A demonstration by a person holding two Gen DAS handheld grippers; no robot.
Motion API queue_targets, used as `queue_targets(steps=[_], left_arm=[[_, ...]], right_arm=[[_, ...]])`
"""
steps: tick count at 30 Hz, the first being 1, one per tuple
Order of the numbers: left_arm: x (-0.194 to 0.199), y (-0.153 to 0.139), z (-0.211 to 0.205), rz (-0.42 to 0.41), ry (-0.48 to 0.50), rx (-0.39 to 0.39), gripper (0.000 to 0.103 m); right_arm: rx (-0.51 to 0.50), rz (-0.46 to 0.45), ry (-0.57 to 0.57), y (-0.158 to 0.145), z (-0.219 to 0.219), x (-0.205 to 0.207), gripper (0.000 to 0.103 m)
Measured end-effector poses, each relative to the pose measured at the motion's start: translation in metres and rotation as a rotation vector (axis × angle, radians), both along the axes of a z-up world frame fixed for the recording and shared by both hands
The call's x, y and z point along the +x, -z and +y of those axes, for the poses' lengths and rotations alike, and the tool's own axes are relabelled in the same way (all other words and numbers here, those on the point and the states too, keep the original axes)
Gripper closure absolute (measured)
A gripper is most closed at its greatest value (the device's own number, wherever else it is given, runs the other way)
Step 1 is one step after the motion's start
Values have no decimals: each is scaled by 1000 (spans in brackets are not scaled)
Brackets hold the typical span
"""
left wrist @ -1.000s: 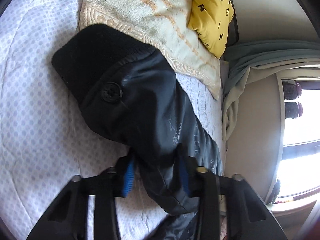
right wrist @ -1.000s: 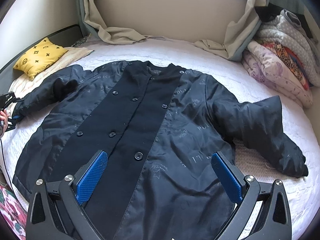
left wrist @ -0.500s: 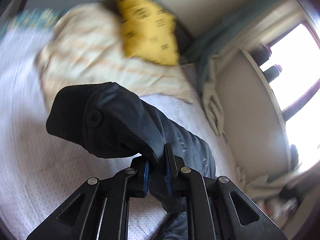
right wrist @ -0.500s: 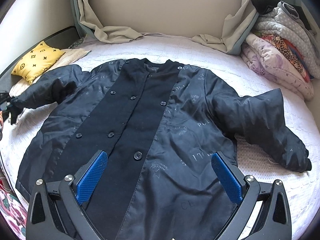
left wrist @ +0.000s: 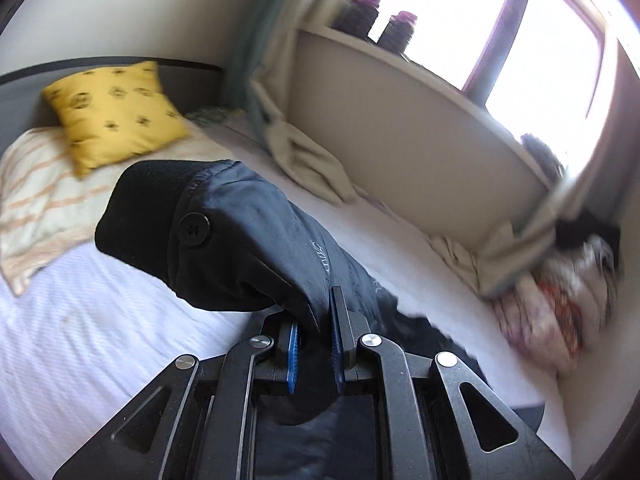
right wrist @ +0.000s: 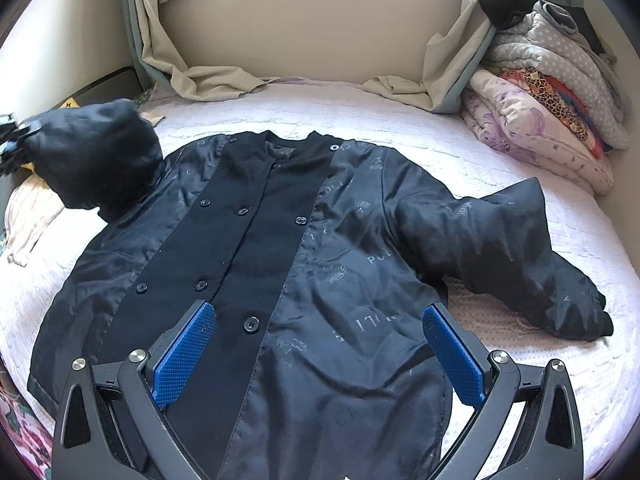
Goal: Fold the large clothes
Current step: 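Lift the gripped sleeve with the left tool and fold it across the coat body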
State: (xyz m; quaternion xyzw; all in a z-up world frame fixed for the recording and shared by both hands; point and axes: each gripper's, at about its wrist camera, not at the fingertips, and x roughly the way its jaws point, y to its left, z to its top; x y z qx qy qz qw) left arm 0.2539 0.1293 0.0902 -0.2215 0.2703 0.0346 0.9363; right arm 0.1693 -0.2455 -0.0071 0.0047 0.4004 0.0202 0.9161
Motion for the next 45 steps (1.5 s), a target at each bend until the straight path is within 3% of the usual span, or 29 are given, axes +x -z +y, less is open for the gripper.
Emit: queue_targets(steps=[8, 14, 17, 19, 22, 26, 30, 33, 35, 39, 42, 45], left_arm=[[14, 62, -113, 130, 194, 125, 86], [0, 96, -160, 186, 330, 216, 84], [-9, 106, -174, 205, 397, 251, 67], [-19, 111, -182, 212, 435, 273, 43], [-36, 115, -191, 225, 491, 313, 18], [-56, 118, -186, 258, 543, 308, 15], [-73, 117, -165, 313, 579, 208, 12], [-86, 113, -151, 318, 600, 188, 12], [-94, 107, -135, 285, 567, 188, 12], [-88, 91, -88, 238, 381, 172, 12], [-78, 78, -46, 221, 182, 174, 12], [-73, 73, -14, 234, 70, 112, 12]], right_arm=[[29, -11, 27, -6, -13, -1, 0], [57, -6, 46, -7, -23, -3, 0], [65, 1, 54, -5, -26, -3, 0], [65, 5, 59, -4, -28, -2, 0], [60, 10, 67, -3, -29, 0, 0], [52, 15, 76, -1, -30, 1, 0], [52, 24, 76, 3, -30, 4, 0], [68, 39, 69, 7, -29, 6, 0], [78, 46, 54, 8, -27, 8, 4], [64, 43, -3, 10, -13, 7, 13], [44, 47, -37, 13, 2, 12, 23], [40, 49, -65, 13, 22, 19, 28]])
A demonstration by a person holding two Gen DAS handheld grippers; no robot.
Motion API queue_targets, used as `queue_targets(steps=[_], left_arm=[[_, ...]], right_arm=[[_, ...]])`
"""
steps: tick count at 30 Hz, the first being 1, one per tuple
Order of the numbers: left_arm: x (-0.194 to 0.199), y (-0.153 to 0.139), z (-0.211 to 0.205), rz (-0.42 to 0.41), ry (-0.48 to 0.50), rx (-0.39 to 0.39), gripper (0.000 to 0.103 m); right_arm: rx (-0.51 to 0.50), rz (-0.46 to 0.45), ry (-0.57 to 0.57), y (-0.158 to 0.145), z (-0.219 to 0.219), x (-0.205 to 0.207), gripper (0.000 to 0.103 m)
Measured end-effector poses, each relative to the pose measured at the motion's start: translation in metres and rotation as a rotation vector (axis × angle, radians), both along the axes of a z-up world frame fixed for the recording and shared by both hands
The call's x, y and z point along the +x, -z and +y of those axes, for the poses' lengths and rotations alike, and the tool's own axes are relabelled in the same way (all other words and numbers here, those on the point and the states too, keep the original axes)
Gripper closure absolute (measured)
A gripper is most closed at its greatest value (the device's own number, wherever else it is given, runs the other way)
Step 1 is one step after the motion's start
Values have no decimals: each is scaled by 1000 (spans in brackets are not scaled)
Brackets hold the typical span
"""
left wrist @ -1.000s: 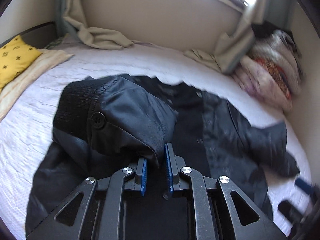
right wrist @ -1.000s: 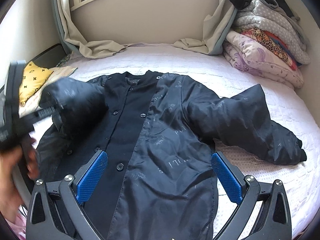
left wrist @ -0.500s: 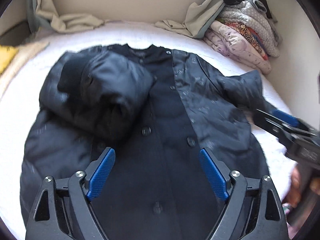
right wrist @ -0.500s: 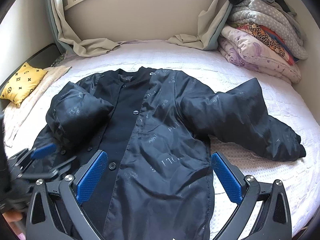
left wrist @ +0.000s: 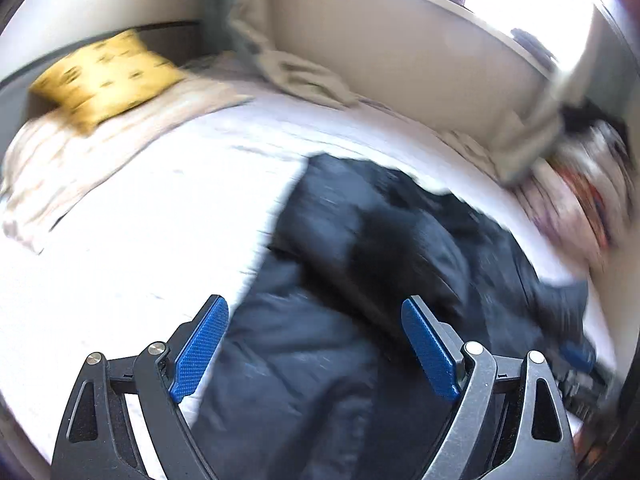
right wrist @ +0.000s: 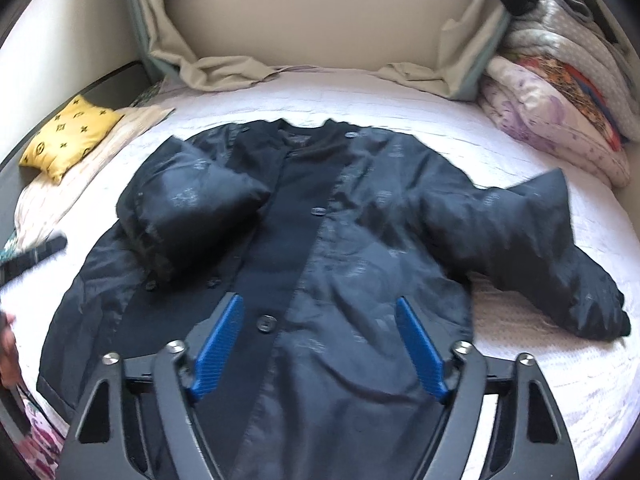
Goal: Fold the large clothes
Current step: 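Lift the gripped sleeve with the left tool and fold it across the coat body, then open the left tool to release the sleeve while the right tool grasps the other knit cuff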
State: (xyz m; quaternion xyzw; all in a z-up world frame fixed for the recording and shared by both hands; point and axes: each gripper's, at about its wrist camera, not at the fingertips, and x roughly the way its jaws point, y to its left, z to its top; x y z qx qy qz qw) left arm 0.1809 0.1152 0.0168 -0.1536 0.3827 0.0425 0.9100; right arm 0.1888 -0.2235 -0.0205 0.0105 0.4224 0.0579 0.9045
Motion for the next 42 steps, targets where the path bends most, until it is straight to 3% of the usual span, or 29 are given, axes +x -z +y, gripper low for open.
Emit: queue_targets(steps=[4, 11, 17, 18, 19, 20, 23, 31, 33, 35, 37, 42], left_arm=[[3, 3, 24, 33, -66, -81, 12], [1, -1, 40, 18, -122, -76, 12], [3, -1, 43, 18, -123, -88, 12], [3, -1, 41, 18, -121, -86, 12], [3, -1, 41, 17, -120, -85, 12], [3, -1, 40, 16, -119, -83, 12], [3, -1, 38, 14, -115, -82, 12], [3, 0, 23, 12, -87, -63, 12], [3, 1, 20, 13, -77, -59, 12], [2, 1, 15, 14, -67, -47, 12], [3, 1, 13, 14, -62, -41, 12], [15, -9, 4, -3, -48, 5, 12]], right_arm=[[-58, -28, -82, -4, 47, 14, 28], [-158, -48, -197, -4, 133, 56, 28], [-248, 31, -231, 29, 182, 91, 28], [-276, 27, -211, 35, 185, 96, 30], [-286, 20, -186, 38, 183, 98, 40], [-270, 21, -156, 39, 177, 101, 47], [-150, 29, -60, 33, 150, 101, 53], [94, 47, 77, 25, 83, 62, 54], [176, 78, 79, 27, 68, 44, 51], [254, 102, 69, 28, 55, 28, 36], [337, 117, 58, 28, 41, 9, 29], [557, 175, 66, 24, -9, -19, 28]])
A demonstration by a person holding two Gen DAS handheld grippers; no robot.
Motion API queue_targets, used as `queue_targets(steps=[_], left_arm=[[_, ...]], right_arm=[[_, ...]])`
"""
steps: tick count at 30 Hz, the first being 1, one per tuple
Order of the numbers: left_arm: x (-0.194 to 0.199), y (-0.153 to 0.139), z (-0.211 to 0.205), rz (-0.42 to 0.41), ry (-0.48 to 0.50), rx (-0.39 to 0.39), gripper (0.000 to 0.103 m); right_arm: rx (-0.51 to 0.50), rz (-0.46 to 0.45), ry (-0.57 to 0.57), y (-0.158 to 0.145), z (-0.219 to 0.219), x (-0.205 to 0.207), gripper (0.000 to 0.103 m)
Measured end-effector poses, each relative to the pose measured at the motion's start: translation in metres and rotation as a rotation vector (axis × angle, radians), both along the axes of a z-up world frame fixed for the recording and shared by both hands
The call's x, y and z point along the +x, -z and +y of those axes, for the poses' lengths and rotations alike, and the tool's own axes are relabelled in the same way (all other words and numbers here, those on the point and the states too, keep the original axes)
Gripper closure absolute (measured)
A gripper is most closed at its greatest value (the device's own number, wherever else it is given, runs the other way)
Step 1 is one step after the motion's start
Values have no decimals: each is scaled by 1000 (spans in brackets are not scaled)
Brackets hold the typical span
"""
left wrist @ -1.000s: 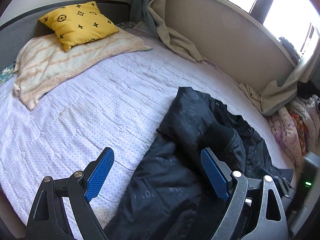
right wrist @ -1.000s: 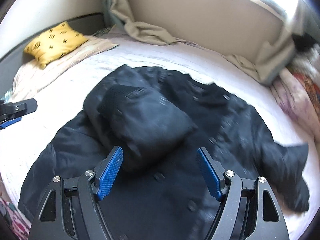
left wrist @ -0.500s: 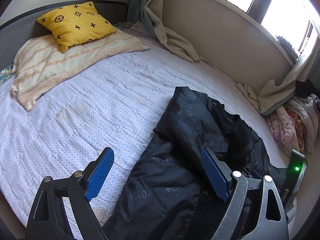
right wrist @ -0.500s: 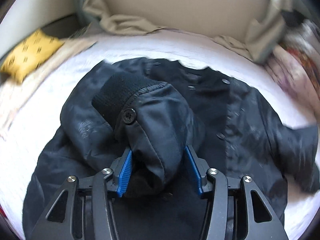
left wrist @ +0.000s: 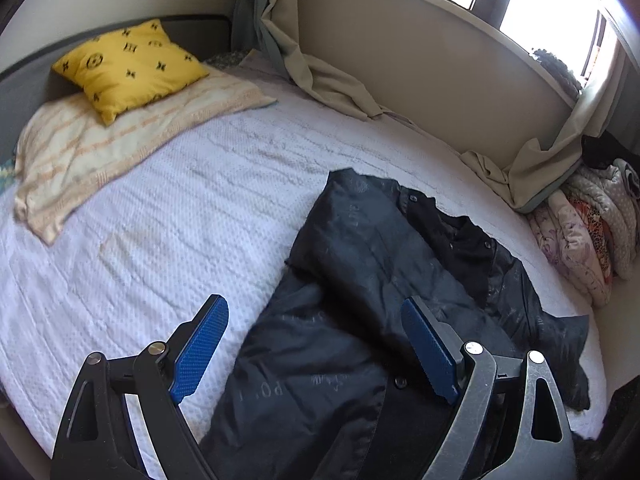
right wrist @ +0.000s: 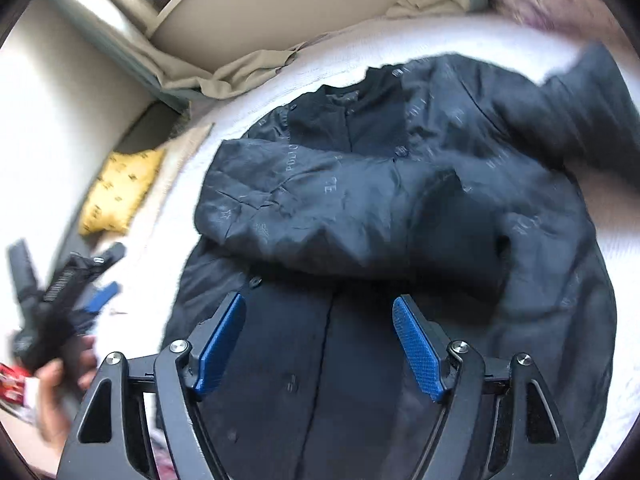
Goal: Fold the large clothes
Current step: 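Open the left tool to release the sleeve while the right tool grasps the other knit cuff, then carry the knit cuff with the right tool across the coat toward the left tool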
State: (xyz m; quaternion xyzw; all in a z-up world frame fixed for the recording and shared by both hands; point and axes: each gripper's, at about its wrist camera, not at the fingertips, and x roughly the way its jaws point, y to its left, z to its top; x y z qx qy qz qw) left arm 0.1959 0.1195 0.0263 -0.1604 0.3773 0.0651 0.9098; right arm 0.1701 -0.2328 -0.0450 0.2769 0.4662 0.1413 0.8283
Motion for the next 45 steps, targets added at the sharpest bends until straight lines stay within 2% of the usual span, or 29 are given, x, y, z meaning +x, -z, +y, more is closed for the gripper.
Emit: queue_targets(steps=[3, 6, 9, 12, 15, 16, 17, 18, 19, 23, 28, 31, 36, 40, 43, 45], left_arm=[[23, -14, -15, -21, 41, 71, 12], [40, -17, -29, -27, 95, 97, 12], [49, -4, -36, -16, 119, 126, 12], [60, 9, -31, 38, 116, 80, 13], [66, 10, -28, 36, 92, 74, 13], [69, 10, -27, 39, 85, 76, 13], [70, 11, -27, 40, 82, 77, 13], [72, 12, -26, 42, 73, 75, 13], [73, 13, -26, 44, 69, 73, 13], [80, 17, -29, 47, 61, 94, 13], [90, 26, -41, 57, 86, 204, 13], [98, 38, -45, 85, 101, 239, 13], [107, 50, -44, 118, 113, 223, 13], [112, 51, -44, 121, 141, 215, 14], [114, 45, -41, 96, 163, 155, 15], [116, 43, -40, 83, 186, 97, 15]], right_arm=[[87, 46, 25, 3, -26, 11, 28], [56, 86, 61, 13, -45, 34, 30], [91, 155, 60, 34, -54, 55, 32], [75, 211, 60, 53, -53, 69, 34], [54, 182, 49, 56, -48, 73, 34], [55, 179, 42, 58, -47, 75, 39], [63, 179, 28, 60, -46, 79, 54], [75, 182, -6, 62, -40, 86, 63], [78, 176, -32, 63, -37, 91, 80], [-59, 78, -106, 43, -19, 108, 88], [-202, -68, -104, 14, -22, 122, 88], [-171, -57, -87, 22, -35, 130, 88], [-184, -29, -93, 39, -39, 133, 84], [-137, 47, -54, 45, -46, 130, 59], [-120, 41, -23, 29, -55, 121, 58], [-175, -28, 6, 9, -57, 111, 58]])
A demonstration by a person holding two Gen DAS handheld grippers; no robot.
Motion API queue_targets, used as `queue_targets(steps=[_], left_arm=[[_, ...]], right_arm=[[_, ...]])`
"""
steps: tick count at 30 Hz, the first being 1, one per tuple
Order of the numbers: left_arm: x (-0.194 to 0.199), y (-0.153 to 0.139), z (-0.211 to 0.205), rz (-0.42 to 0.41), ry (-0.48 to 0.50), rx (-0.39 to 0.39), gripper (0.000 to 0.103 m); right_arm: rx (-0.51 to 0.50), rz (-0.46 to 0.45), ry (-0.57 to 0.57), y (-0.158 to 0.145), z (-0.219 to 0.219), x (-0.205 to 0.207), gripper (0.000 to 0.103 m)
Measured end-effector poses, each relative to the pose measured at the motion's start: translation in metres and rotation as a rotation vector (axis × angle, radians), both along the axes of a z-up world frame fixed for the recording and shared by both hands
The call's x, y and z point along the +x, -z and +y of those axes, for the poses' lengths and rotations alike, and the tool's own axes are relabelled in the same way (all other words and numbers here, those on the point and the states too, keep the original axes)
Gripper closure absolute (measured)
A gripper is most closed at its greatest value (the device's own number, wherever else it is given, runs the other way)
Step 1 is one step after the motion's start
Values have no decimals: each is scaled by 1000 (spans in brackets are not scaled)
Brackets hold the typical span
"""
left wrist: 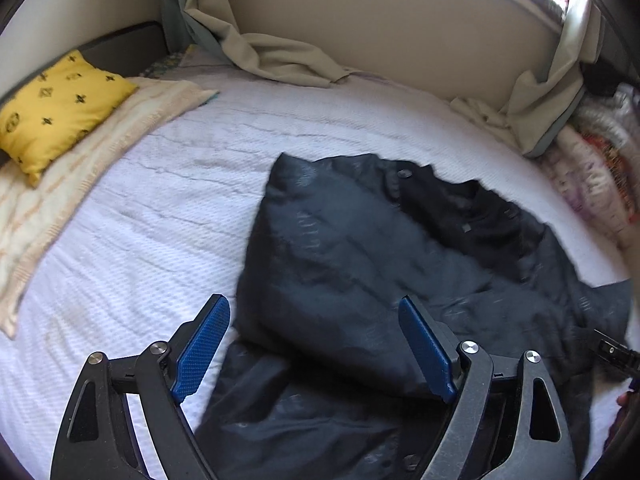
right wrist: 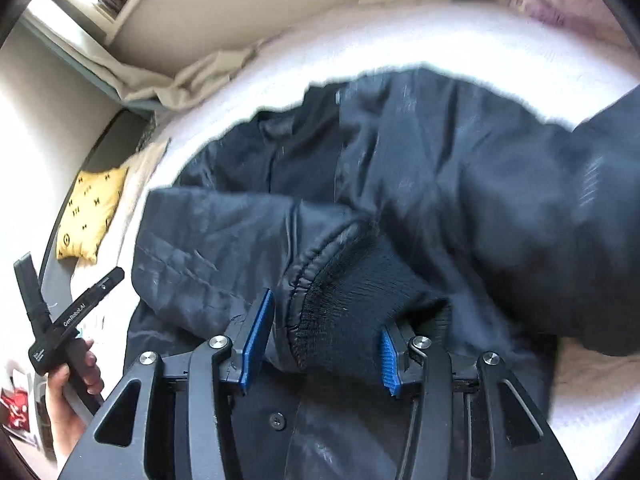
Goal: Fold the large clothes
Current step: 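Carry the knit cuff with the right tool across the coat toward the left tool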
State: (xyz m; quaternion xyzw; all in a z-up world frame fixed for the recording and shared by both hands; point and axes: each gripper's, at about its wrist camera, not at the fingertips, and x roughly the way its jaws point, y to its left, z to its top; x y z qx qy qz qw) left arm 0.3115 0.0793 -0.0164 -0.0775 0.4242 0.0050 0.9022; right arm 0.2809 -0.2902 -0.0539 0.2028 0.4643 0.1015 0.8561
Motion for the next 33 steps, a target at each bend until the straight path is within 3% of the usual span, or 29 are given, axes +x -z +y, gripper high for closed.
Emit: queue_targets(steps=[3, 7, 9, 13, 21, 33], left_arm=[[3, 3, -6, 2, 40, -57, 17], [11, 22, -25, 58, 84, 3, 25], [15, 32, -25, 87, 78, 9, 25], [21, 48, -21, 120, 54, 47, 26], [28, 72, -17, 174, 54, 62, 25], [30, 89, -23, 166, 63, 82, 24]], right_arm=[[-49, -87, 12, -19, 8, -9, 58], [-171, -125, -17, -22, 36, -13, 58], [-176, -141, -44, -21, 44, -15, 58], [-191, -66, -83, 7, 52, -6, 66], [-227, 39, -89, 53, 55, 9, 68], [-301, 12, -115, 69, 66, 8, 67]])
